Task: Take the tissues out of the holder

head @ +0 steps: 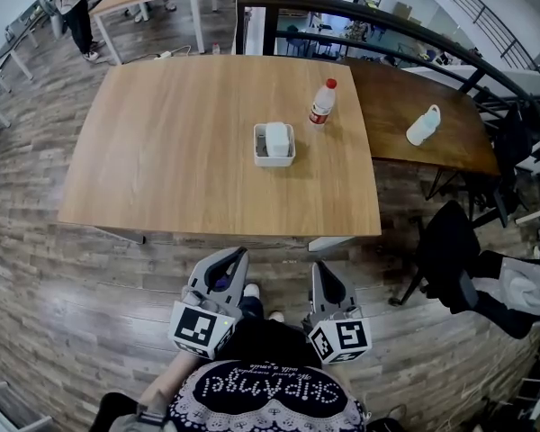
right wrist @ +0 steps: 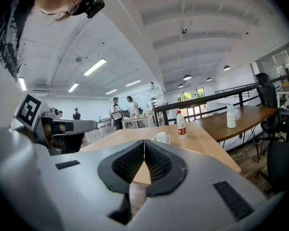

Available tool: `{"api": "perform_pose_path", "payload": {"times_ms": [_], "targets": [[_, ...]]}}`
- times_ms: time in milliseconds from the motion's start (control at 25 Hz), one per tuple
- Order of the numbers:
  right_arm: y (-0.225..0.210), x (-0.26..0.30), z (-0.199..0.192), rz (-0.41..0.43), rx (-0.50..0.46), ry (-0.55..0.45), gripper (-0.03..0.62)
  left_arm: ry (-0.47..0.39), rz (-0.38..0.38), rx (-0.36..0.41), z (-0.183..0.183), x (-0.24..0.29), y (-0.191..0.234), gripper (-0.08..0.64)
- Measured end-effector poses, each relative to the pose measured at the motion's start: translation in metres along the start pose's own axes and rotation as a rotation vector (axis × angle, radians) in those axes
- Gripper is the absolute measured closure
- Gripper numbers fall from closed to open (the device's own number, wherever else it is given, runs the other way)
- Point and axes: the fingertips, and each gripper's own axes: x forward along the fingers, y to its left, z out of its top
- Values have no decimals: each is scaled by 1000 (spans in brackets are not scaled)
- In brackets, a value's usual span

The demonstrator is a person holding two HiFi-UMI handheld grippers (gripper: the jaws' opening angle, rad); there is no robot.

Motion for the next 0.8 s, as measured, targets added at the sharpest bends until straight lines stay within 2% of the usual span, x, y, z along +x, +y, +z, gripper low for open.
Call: {"api": "perform_pose_path", "payload": {"times_ms": [200,360,440,600,800], "targets": [[6,6,3,-10,-89,-11,581,-5,-25,10,0,2,3,554],[13,6,7,-10,-120,-19,581,8,-14,-5,1,0,7,554],[15,3,11,-11,-140,-22,581,3,-5,19,2,-4,8,554],[13,5,24,-1,-158,-36,581,-6,17,16,15,-2,14,554],[10,7,16,17,-151,-12,581,-36,69,45,19,-2,27,554]]}}
